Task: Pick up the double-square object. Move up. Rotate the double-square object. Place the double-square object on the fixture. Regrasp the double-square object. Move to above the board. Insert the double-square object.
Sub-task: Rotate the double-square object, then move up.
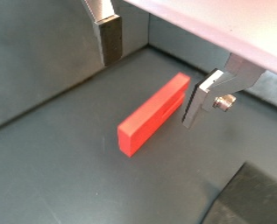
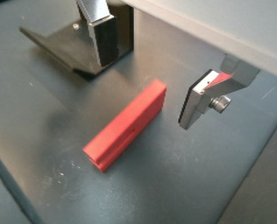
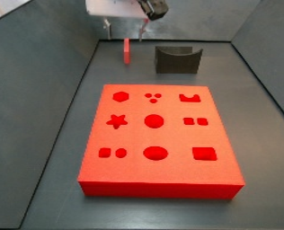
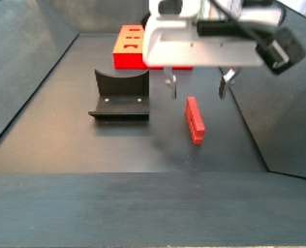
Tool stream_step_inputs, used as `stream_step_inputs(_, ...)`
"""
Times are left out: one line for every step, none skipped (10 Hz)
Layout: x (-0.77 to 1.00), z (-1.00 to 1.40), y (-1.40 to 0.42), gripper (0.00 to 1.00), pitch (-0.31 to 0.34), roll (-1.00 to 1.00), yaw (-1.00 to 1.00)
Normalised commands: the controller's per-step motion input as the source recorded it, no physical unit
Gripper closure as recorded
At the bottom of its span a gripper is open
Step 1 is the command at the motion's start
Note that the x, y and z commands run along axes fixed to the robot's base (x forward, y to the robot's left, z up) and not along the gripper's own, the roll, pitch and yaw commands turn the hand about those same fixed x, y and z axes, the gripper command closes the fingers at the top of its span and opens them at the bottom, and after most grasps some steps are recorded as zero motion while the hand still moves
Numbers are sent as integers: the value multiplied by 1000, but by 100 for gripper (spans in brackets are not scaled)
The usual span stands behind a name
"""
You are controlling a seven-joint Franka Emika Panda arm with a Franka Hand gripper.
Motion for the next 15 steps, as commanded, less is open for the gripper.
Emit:
stream_step_inputs(31, -1000, 5, 0, -29, -8, -6)
stream_step_inputs(45, -1000, 6, 0, -25, -12, 3)
stream_step_inputs(52, -890, 7, 0, -22, -15, 9)
stream_step_inputs(51, -717, 5, 0, -16, -20, 17)
stream_step_inputs(48, -633, 3, 0, -18, -22, 21)
stream_step_inputs(42, -427, 1, 0, -26, -25, 29)
stream_step_inputs(41, -305, 1, 0, -31, -27, 32)
stream_step_inputs(42, -188, 0, 0, -31, -29, 34)
stream_step_inputs(0, 0, 0, 100, 0, 0, 0)
stream_step_inputs(0, 833, 0, 100, 0, 0, 0)
stream_step_inputs(-6, 823, -1, 100, 5, -1, 0)
stream_step_inputs(-30, 700, -1, 100, 30, -1, -6)
stream_step_inputs(-24, 615, 3, 100, 32, 2, -9)
stream_step_inputs(-21, 366, 5, 100, 42, 7, -13)
stream_step_inputs(-20, 260, 6, 100, 41, 9, -16)
